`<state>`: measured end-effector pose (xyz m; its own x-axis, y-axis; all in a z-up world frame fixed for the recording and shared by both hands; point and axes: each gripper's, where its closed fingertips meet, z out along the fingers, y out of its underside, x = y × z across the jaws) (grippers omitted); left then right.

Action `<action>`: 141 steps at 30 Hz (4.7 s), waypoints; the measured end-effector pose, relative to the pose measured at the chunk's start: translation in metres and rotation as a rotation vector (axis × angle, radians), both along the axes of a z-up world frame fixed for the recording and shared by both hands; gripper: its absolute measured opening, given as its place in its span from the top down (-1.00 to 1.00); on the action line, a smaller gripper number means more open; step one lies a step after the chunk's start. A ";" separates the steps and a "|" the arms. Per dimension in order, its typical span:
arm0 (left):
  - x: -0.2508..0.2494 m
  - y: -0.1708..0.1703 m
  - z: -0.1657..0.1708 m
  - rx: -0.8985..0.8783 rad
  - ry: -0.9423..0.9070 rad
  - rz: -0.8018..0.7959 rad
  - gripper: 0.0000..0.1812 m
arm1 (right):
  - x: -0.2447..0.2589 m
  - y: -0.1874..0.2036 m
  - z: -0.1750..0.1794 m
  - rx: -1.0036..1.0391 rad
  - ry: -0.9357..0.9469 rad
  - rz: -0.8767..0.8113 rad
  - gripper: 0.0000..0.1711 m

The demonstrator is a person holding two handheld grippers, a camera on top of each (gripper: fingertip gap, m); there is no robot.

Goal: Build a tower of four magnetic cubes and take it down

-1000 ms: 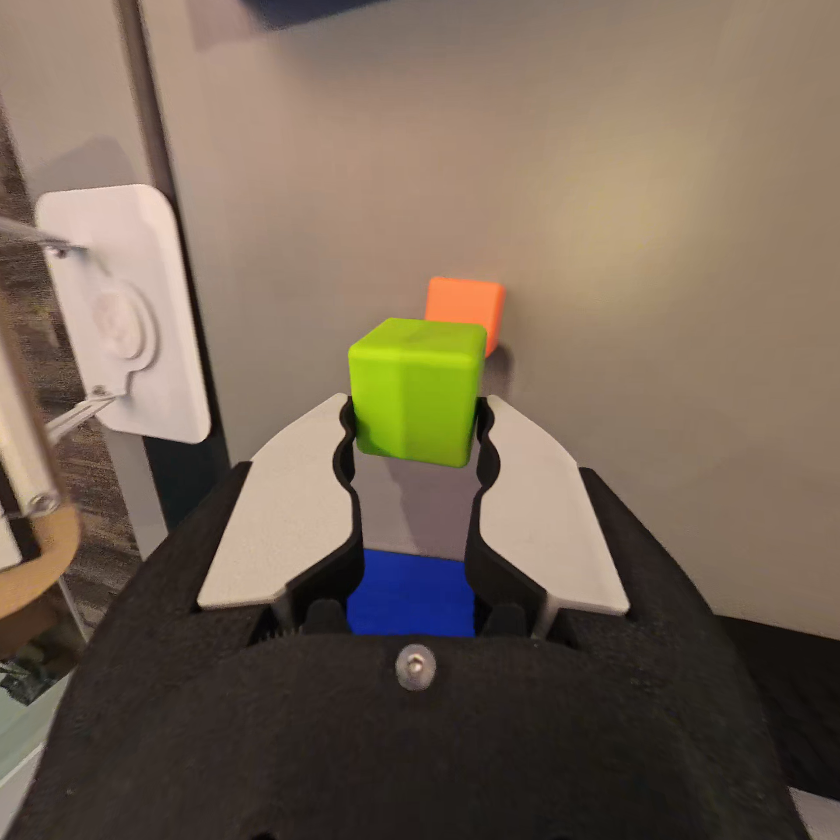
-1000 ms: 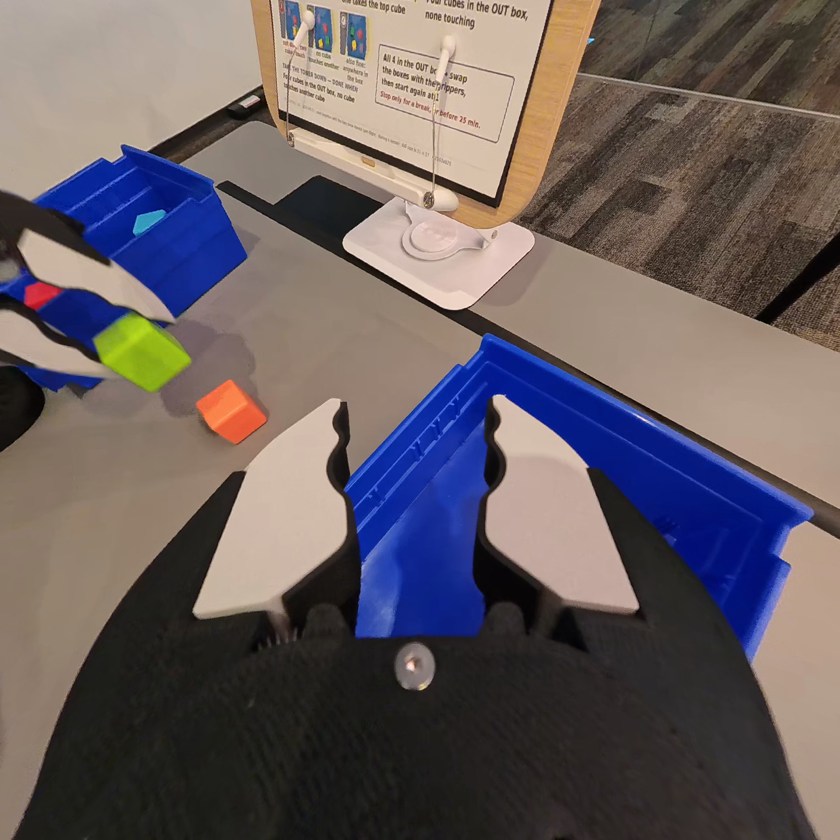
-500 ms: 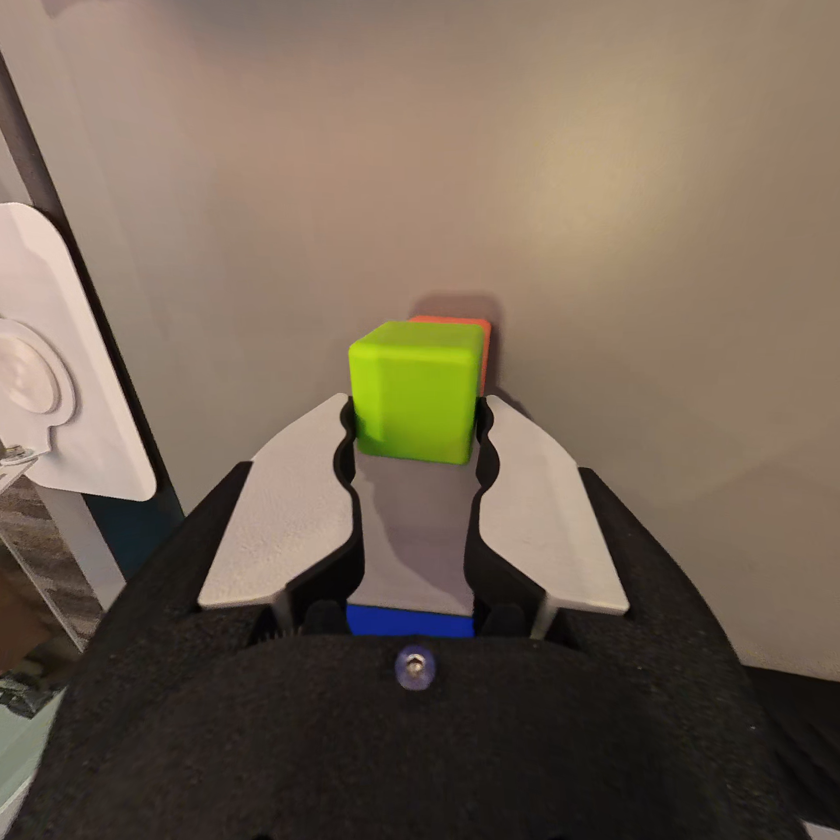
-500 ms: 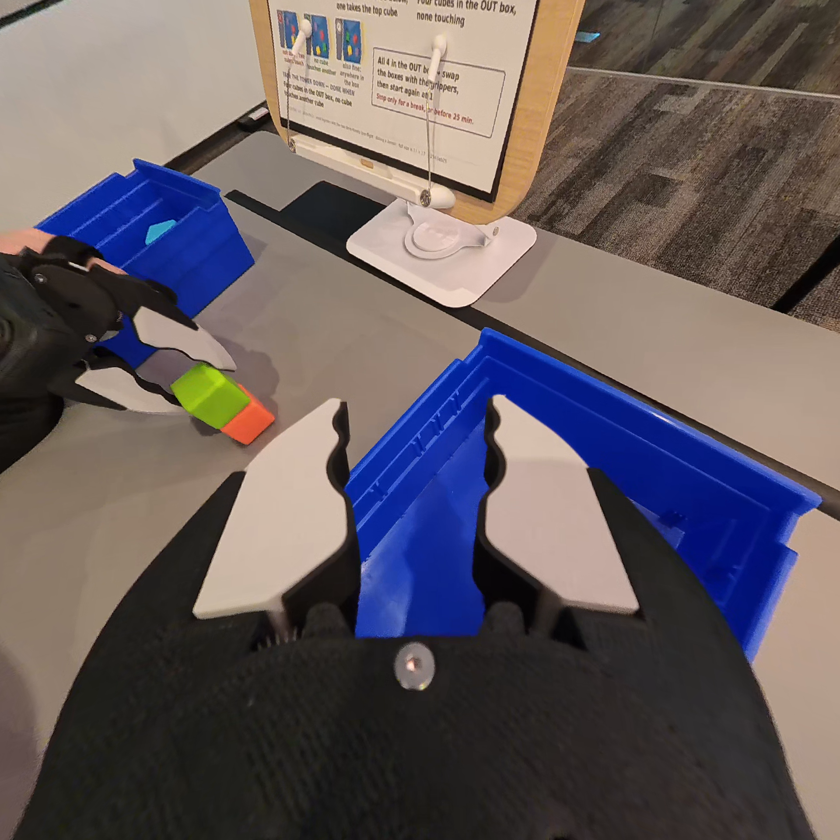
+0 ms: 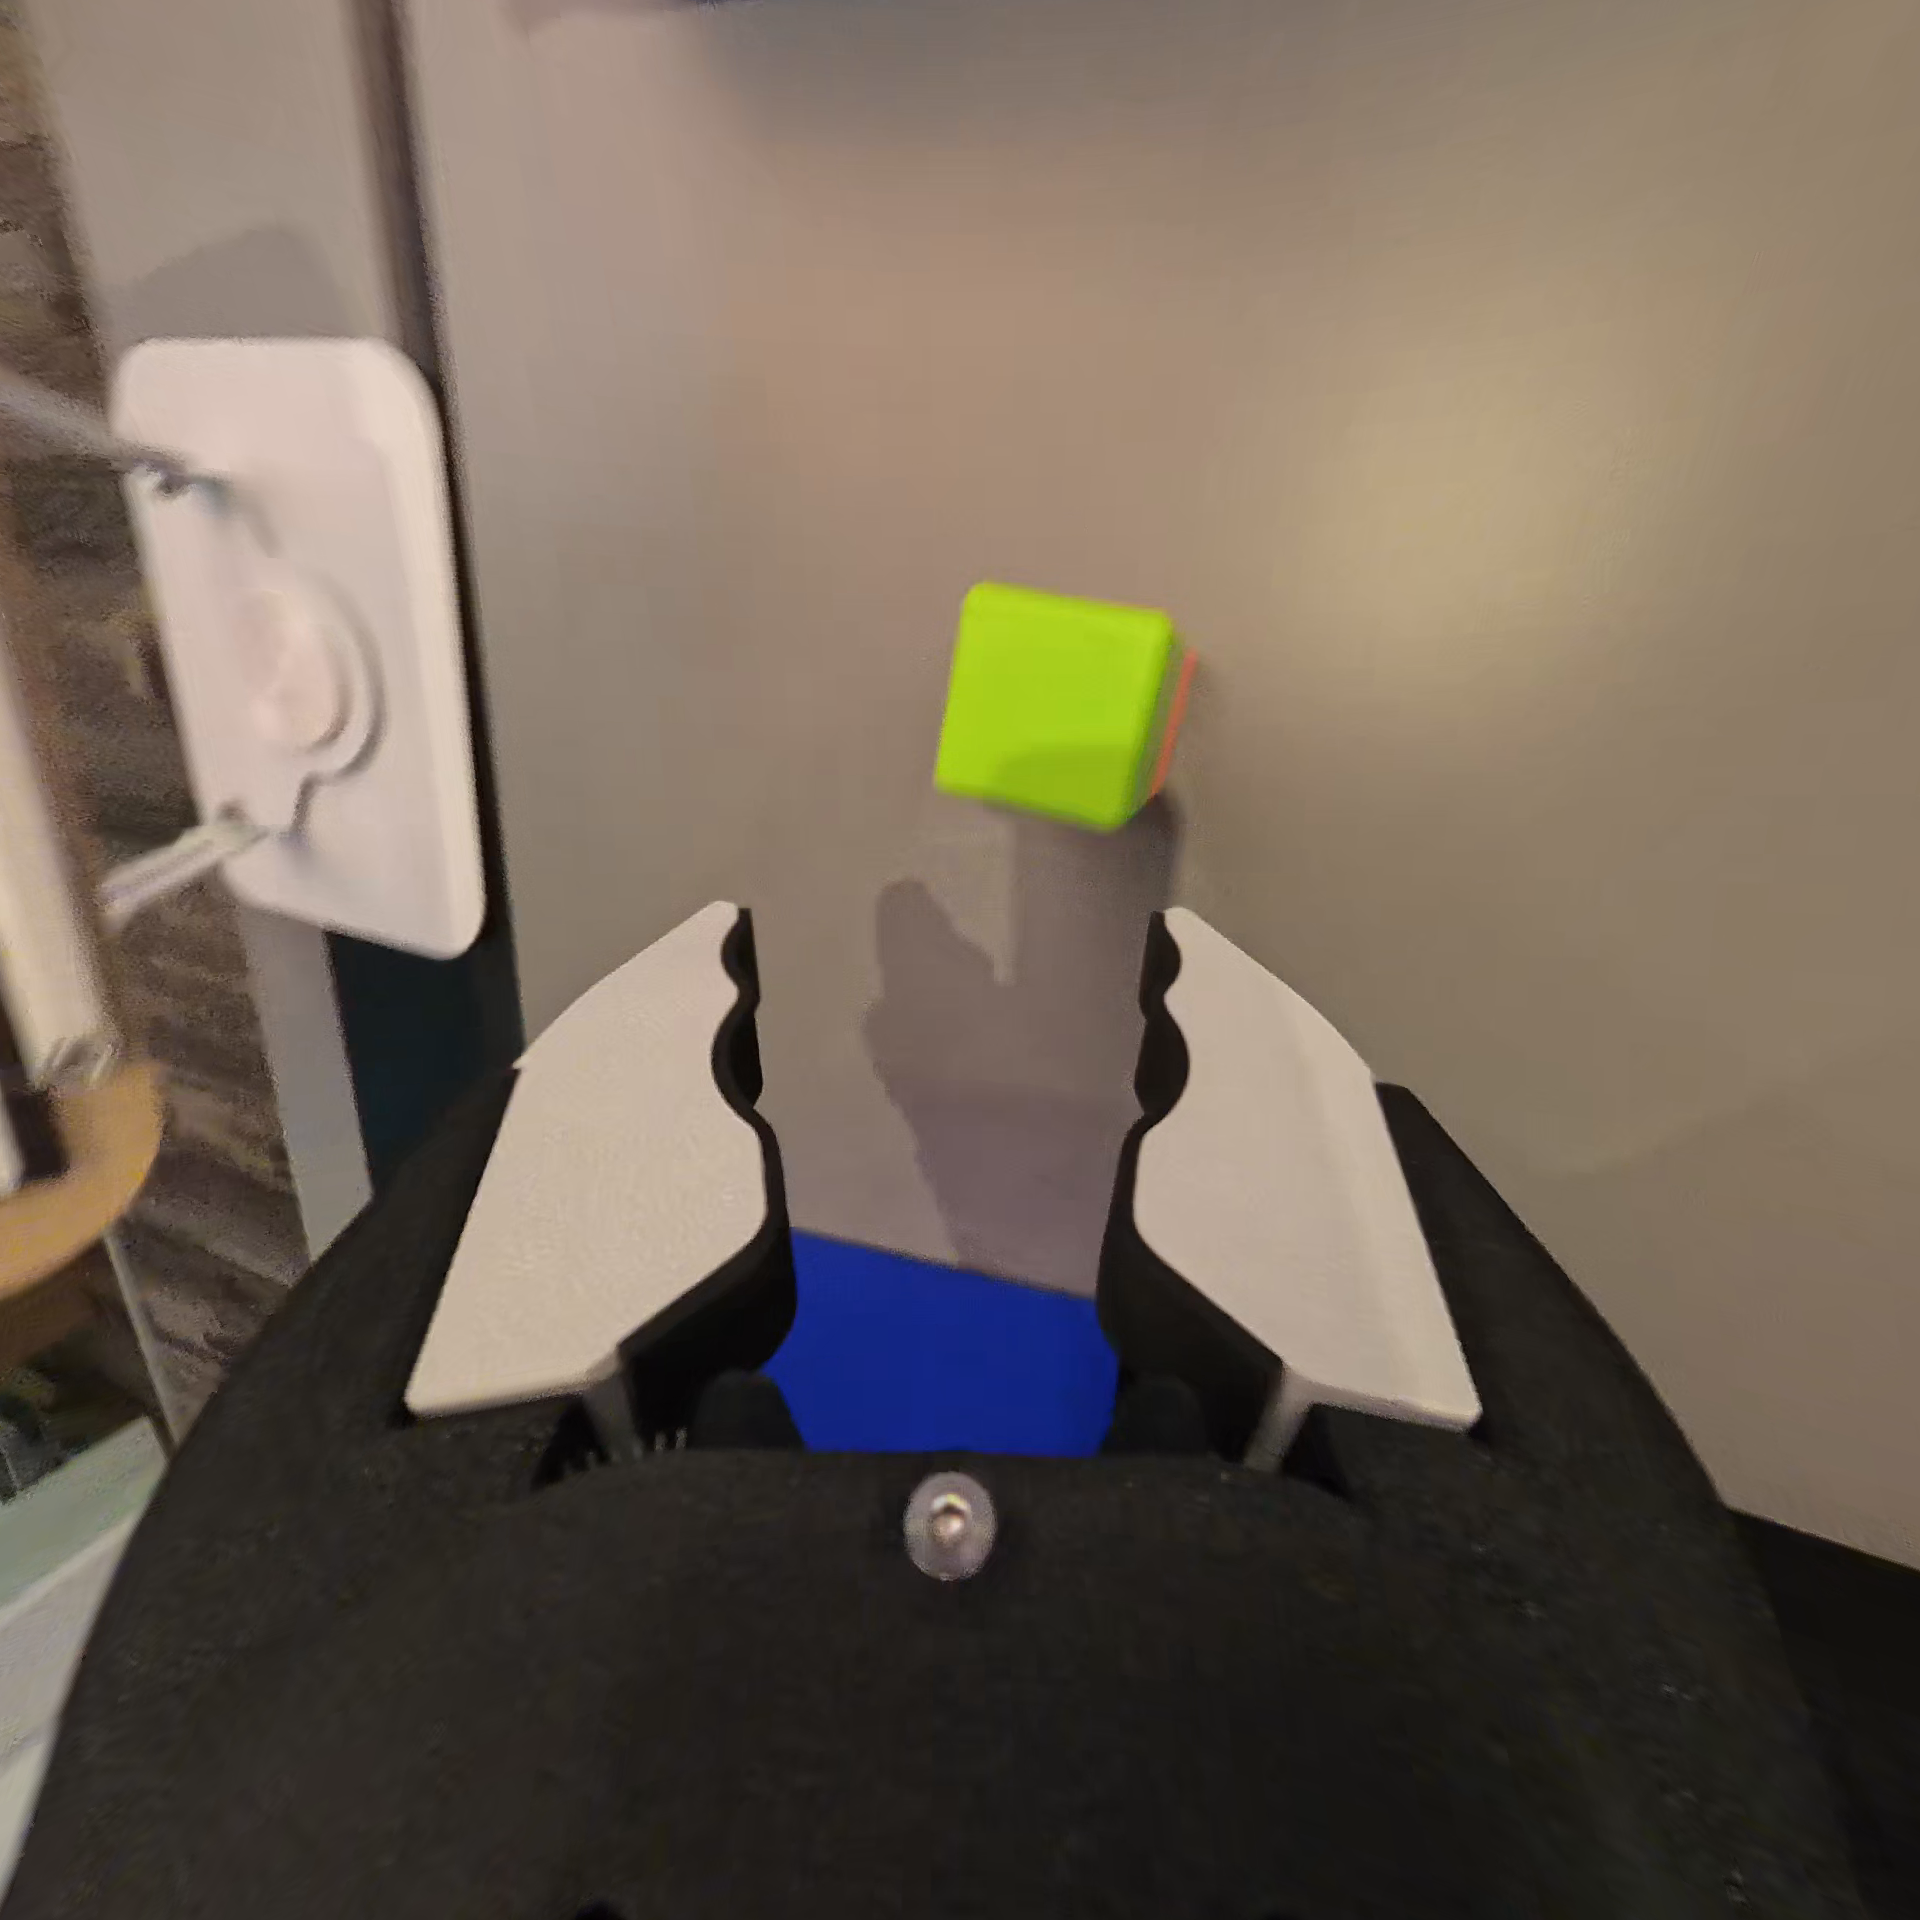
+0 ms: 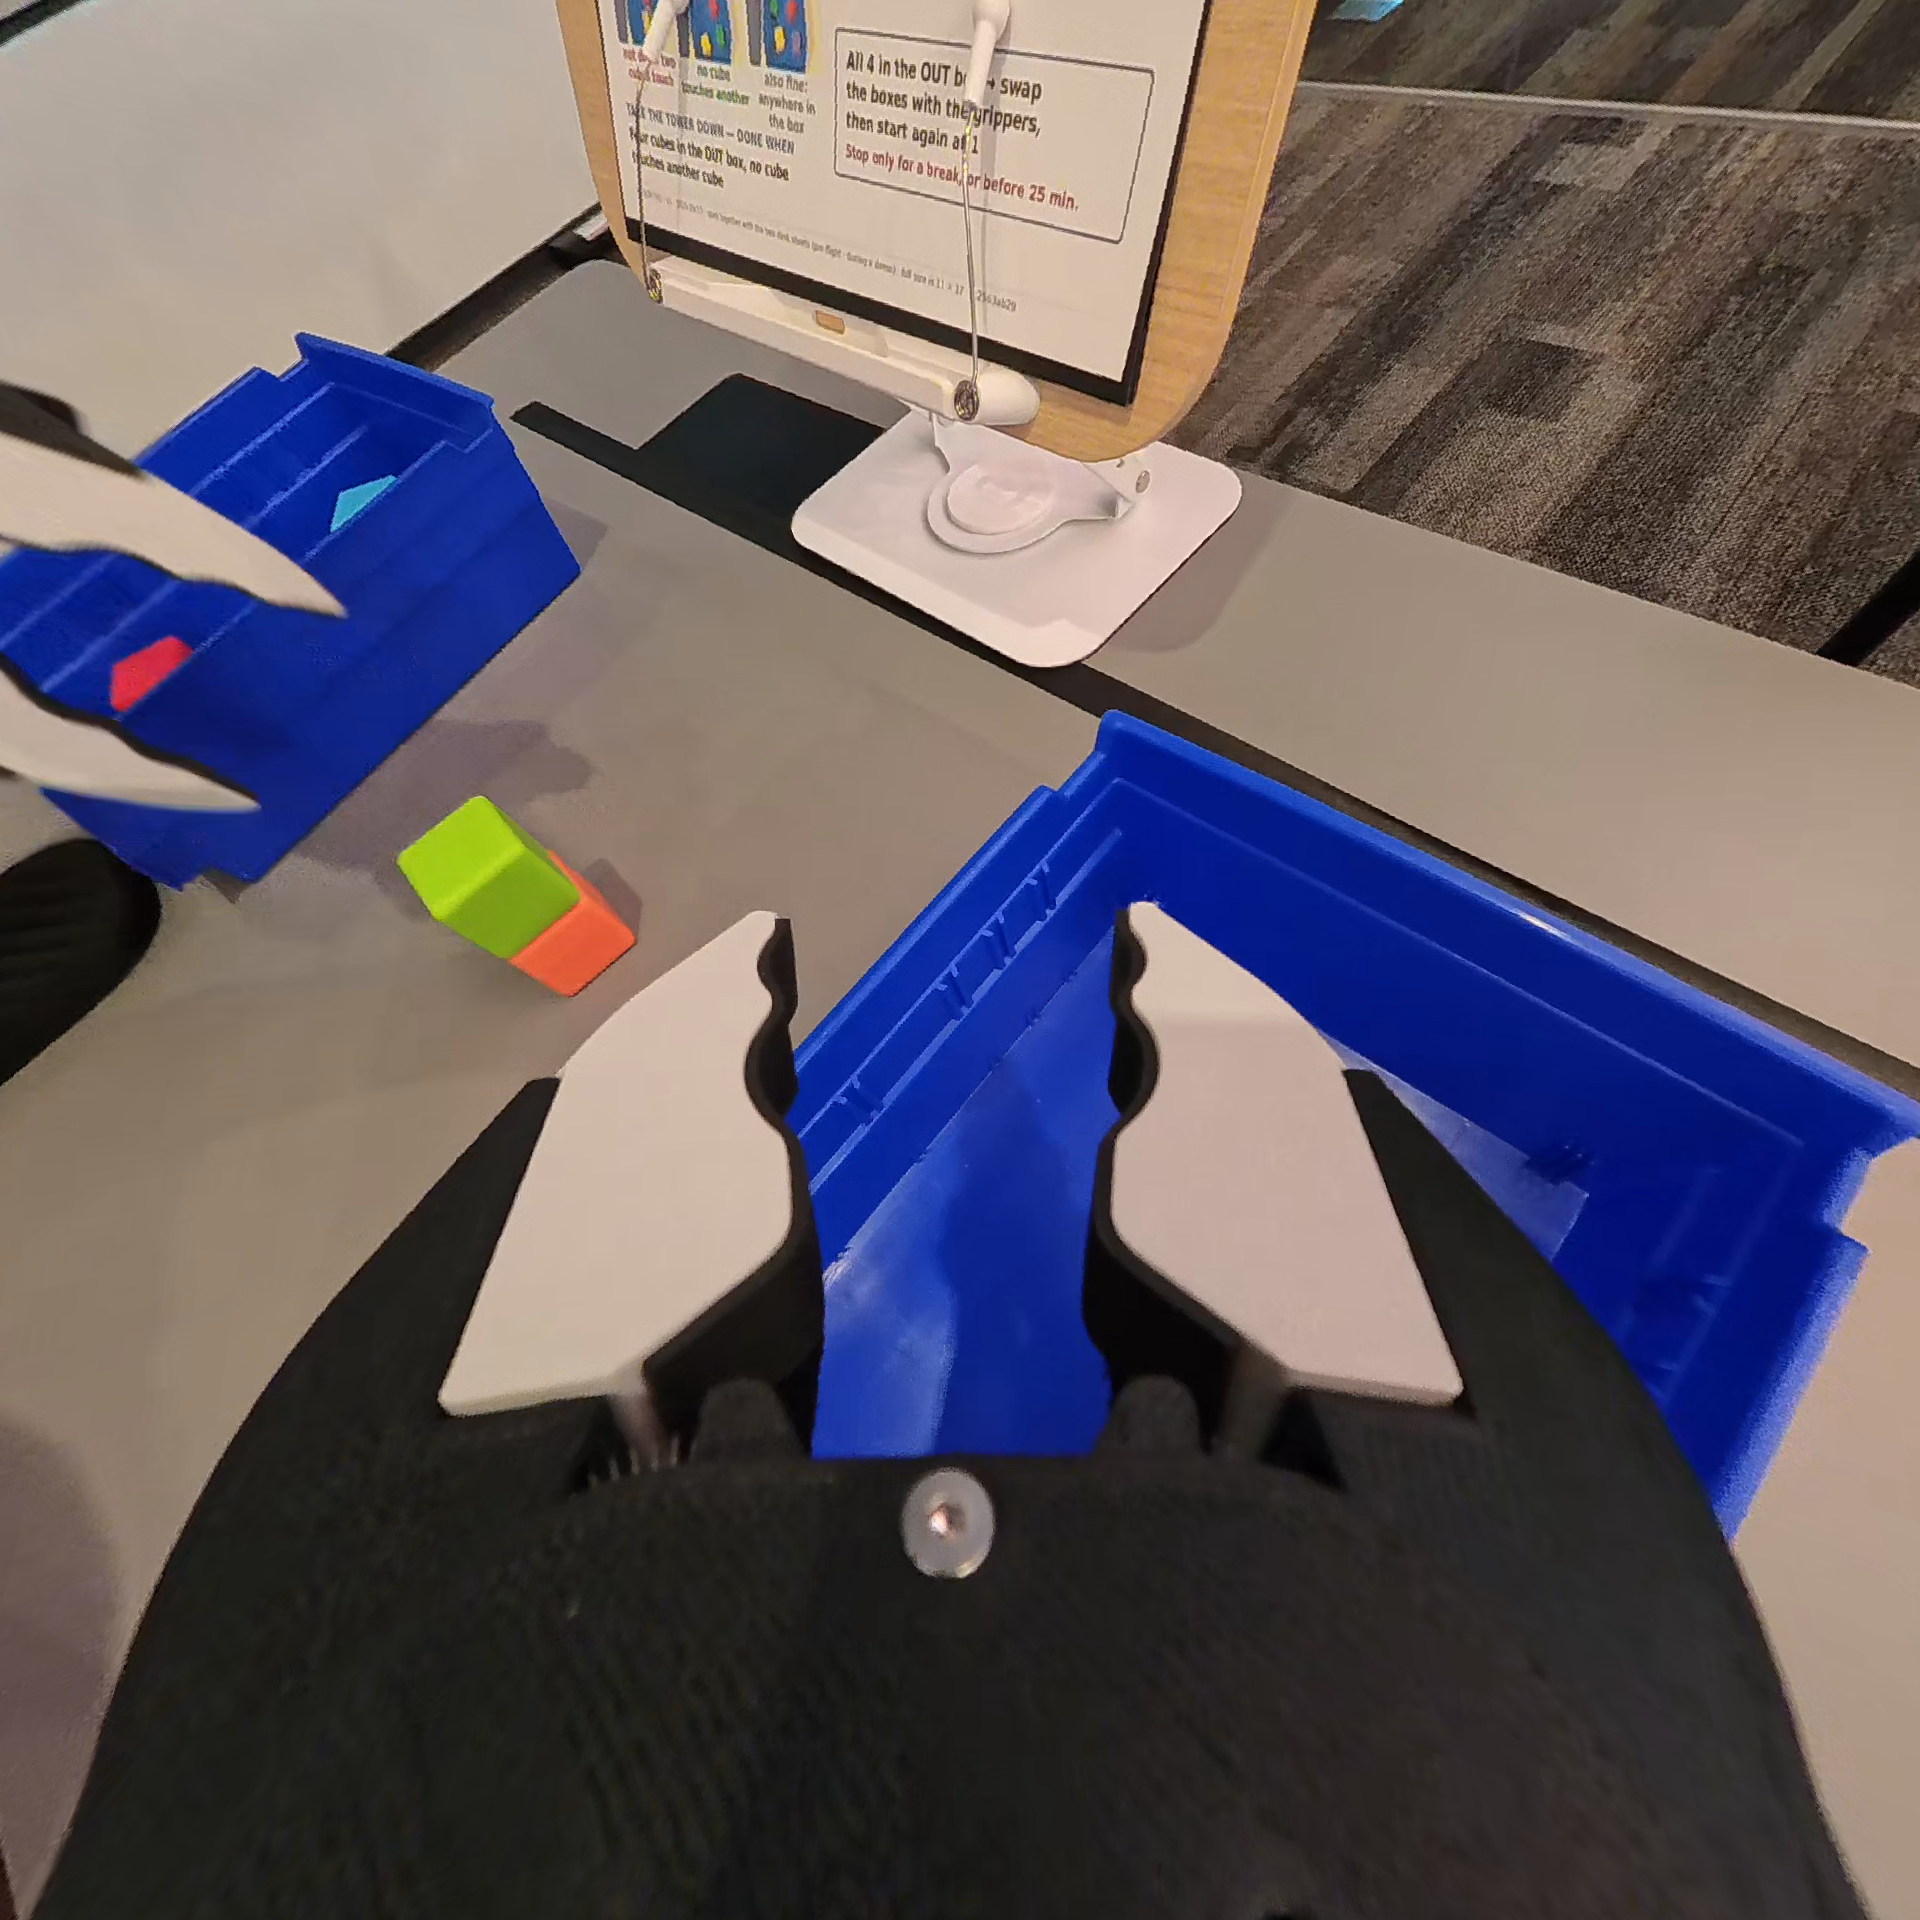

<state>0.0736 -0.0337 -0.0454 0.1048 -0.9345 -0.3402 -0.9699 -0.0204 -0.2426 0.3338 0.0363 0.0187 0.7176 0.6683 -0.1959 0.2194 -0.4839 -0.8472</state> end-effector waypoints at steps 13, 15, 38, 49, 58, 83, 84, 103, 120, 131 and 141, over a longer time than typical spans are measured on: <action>-0.281 -0.054 -0.026 -0.129 -0.009 0.977 0.31 | -0.005 -0.002 0.004 0.005 0.028 0.018 0.30; -0.299 -0.058 -0.039 -0.098 0.067 0.984 0.29 | -0.007 -0.002 0.001 -0.002 0.020 0.023 0.30; -0.316 -0.059 -0.078 -0.128 0.289 0.928 0.43 | -0.003 -0.001 -0.014 -0.059 -0.002 0.035 0.30; -0.203 -0.024 0.069 0.233 0.031 0.648 0.46 | -0.004 -0.002 -0.014 -0.059 -0.013 0.038 0.30; 0.009 -0.028 0.071 0.122 -0.411 0.191 0.46 | 0.000 -0.006 -0.015 -0.063 -0.015 0.045 0.30; 0.020 0.006 0.037 -0.153 -0.703 0.160 0.20 | 0.001 -0.001 -0.032 -0.117 -0.047 0.044 0.30; 0.008 0.012 0.054 -0.100 -0.735 0.184 0.19 | 0.001 -0.001 -0.031 -0.115 -0.045 0.043 0.30; -0.310 0.093 -0.060 -0.061 0.039 0.768 0.26 | 0.005 0.002 -0.043 -0.150 -0.081 0.023 0.30; -0.318 0.096 -0.074 -0.111 0.168 0.796 0.45 | 0.006 -0.001 -0.048 -0.174 -0.086 0.047 0.30; -0.119 0.028 0.081 0.075 -0.144 0.299 0.46 | 0.003 0.000 -0.043 -0.160 -0.070 0.053 0.30; 0.036 -0.007 0.054 0.030 0.008 -0.108 0.46 | -0.002 -0.005 -0.043 -0.159 -0.076 0.084 0.30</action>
<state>0.1100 -0.0410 0.0082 0.0015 -0.9297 -0.3683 -0.9679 0.0912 -0.2340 0.3315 0.0313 -0.0240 0.6773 0.6917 -0.2506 0.3256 -0.5872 -0.7411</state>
